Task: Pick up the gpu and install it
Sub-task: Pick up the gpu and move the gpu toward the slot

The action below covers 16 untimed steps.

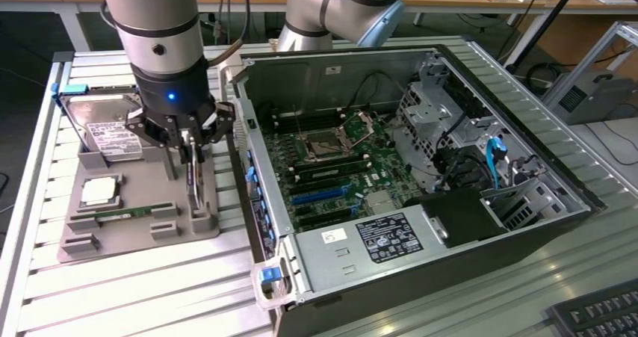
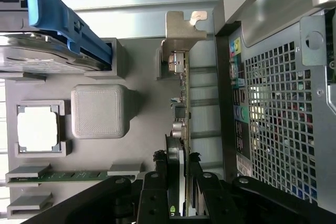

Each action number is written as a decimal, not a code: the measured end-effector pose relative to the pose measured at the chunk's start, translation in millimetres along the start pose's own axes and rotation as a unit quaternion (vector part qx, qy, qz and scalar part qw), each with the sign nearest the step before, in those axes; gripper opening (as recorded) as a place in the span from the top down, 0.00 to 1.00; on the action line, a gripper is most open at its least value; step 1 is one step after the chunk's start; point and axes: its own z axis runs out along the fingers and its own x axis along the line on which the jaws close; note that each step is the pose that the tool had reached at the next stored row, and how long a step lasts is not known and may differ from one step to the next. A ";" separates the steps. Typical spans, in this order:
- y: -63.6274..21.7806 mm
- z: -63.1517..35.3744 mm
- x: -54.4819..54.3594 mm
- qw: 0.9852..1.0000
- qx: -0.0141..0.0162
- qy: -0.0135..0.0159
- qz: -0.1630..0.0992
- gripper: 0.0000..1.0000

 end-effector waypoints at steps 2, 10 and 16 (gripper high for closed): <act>0.0 -0.8 0.0 1.000 0.000 0.000 0.000 0.73; 0.1 -3.1 -0.1 1.000 0.000 0.000 0.000 0.73; 0.1 -4.9 -0.1 1.000 0.000 0.000 0.000 0.73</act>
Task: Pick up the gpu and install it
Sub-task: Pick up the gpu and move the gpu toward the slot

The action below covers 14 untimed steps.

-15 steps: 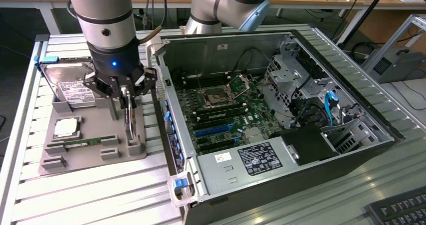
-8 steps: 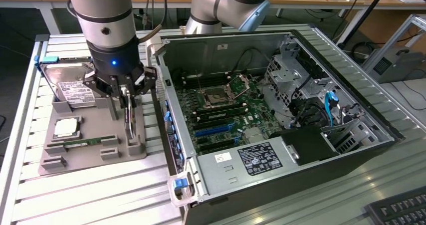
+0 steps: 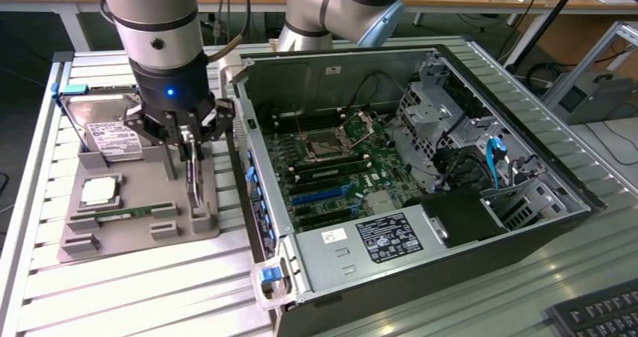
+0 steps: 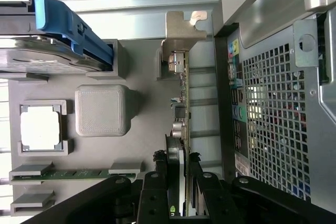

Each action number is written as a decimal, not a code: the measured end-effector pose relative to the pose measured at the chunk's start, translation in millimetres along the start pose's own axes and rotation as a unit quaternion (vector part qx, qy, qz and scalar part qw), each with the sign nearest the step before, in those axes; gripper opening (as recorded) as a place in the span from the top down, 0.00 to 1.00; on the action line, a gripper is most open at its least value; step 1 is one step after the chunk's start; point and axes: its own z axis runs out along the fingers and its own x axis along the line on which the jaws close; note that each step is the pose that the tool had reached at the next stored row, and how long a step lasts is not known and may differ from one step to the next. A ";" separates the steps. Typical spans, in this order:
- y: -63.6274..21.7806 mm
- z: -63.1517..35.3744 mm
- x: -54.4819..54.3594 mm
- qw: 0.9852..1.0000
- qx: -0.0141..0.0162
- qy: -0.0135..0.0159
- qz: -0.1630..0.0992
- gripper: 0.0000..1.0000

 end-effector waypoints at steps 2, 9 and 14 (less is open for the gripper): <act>0.0 -1.0 0.0 1.000 0.000 0.000 0.000 0.73; 0.1 -3.4 -0.1 1.000 0.000 0.000 0.000 0.73; 0.1 -4.5 -0.1 1.000 0.000 0.000 0.000 0.73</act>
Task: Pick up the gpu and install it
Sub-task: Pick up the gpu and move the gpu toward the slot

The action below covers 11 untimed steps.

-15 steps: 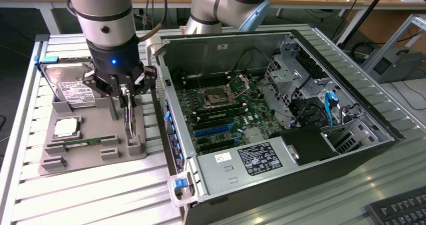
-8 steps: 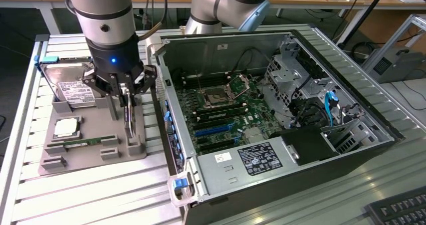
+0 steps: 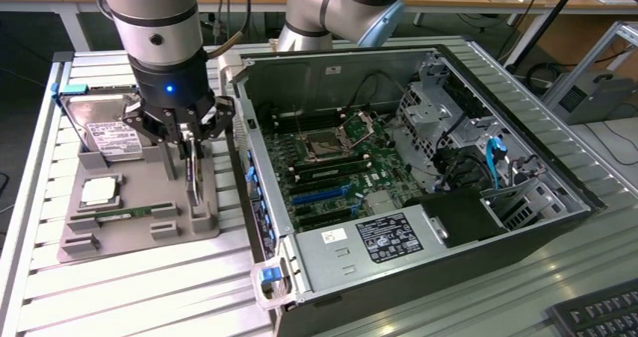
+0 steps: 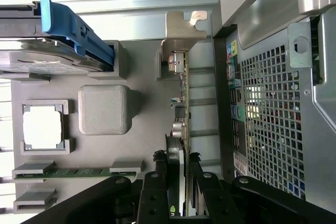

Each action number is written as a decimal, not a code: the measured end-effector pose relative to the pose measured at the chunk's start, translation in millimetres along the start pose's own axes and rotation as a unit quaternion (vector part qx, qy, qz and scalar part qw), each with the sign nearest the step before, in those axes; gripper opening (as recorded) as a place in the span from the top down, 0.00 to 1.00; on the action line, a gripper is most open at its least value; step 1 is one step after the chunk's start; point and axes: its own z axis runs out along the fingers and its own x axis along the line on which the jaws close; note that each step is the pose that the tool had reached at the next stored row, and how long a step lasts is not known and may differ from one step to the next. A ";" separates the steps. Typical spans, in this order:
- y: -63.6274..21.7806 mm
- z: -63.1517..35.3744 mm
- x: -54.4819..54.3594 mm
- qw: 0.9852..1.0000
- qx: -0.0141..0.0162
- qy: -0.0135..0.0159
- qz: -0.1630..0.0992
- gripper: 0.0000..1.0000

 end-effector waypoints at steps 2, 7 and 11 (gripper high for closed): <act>0.0 -0.4 0.0 1.000 0.000 0.000 0.000 0.73; 0.0 -1.5 0.0 1.000 0.000 0.000 0.000 0.73; 0.1 -4.5 -0.1 1.000 0.000 0.000 0.000 0.73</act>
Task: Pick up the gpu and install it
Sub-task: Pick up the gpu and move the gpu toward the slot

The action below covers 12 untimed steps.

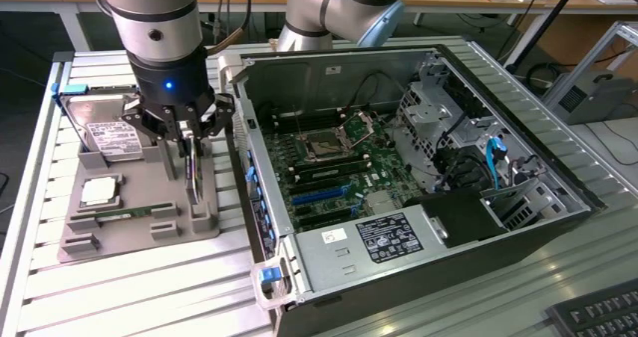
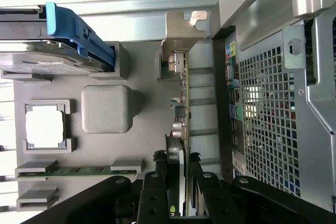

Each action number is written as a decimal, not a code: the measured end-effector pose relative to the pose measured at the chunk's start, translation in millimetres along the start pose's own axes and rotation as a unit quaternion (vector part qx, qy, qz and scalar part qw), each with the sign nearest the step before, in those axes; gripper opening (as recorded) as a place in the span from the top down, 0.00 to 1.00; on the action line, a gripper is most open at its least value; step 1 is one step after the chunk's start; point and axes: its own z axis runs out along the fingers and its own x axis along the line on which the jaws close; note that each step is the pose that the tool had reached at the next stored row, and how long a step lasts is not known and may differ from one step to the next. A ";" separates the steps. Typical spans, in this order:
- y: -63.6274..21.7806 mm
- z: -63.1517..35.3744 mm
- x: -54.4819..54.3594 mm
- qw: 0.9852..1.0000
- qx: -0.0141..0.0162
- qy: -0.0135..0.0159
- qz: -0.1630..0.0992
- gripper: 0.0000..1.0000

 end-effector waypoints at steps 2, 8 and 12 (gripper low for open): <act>0.0 -0.5 0.0 1.000 0.000 0.000 0.000 0.73; 0.0 -2.0 -0.1 1.000 0.000 0.000 0.000 0.73; 0.1 -3.0 -0.1 1.000 0.000 0.000 0.000 0.73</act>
